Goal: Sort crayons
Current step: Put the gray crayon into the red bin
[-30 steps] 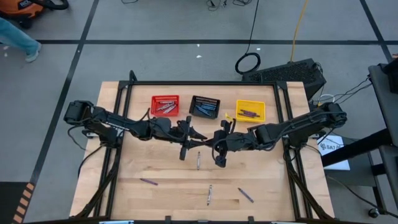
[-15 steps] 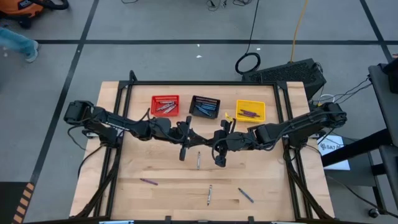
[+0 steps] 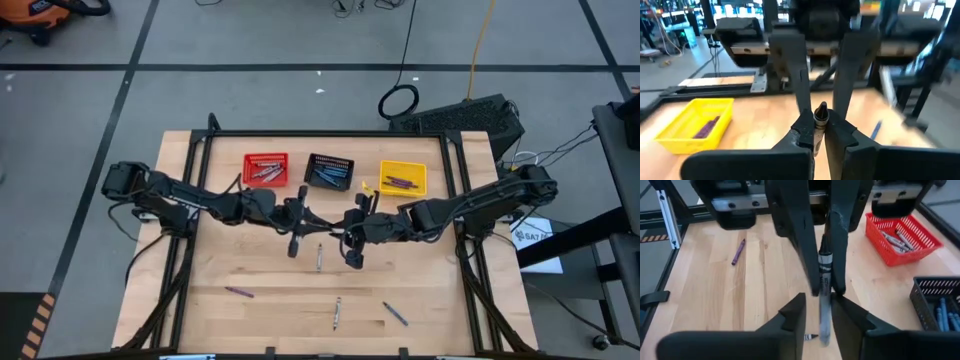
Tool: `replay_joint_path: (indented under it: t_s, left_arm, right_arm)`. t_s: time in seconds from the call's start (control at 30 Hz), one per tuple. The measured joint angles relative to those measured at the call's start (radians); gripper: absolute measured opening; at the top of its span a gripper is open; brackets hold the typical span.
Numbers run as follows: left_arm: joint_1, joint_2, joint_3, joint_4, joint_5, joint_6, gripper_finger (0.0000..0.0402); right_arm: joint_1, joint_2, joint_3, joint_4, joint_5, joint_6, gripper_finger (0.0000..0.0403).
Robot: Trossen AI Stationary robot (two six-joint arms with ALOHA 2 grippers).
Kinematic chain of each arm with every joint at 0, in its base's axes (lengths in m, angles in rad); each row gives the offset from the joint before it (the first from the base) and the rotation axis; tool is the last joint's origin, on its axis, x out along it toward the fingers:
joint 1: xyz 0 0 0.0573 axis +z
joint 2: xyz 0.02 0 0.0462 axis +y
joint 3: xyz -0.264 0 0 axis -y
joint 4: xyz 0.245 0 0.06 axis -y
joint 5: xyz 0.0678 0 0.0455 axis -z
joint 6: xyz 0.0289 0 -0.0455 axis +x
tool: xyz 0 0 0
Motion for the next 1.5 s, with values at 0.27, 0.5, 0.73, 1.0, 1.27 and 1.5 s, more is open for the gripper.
replay_joint_path:
  t_s: [0.27, 0.5, 0.73, 1.0, 1.27, 1.5]
  left_arm:
    - [0.071, -0.123, 0.000, -0.348, -0.004, 0.083, 0.0013]
    - [0.167, -0.234, -0.001, -0.652, -0.034, 0.168, 0.0013]
    - [0.301, -0.263, -0.001, -0.868, -0.088, 0.244, 0.0013]
    - [0.467, -0.265, -0.002, -0.959, -0.117, 0.293, 0.0013]
    - [0.614, -0.262, -0.002, -1.054, -0.121, 0.327, 0.0013]
    - [0.690, -0.215, -0.001, -1.116, -0.121, 0.327, 0.0013]
  right_arm:
    - [0.001, -0.014, 0.000, -0.079, 0.000, 0.042, 0.0113]
    - [0.001, -0.014, 0.000, -0.096, 0.001, 0.042, 0.0118]
    - [0.001, -0.014, 0.000, -0.114, 0.001, 0.042, 0.0119]
    - [0.001, -0.014, 0.000, -0.121, 0.001, 0.042, 0.0117]
    - [0.001, -0.014, 0.000, -0.125, 0.001, 0.042, 0.0117]
    - [0.001, -0.014, 0.000, -0.124, 0.001, 0.042, 0.0116]
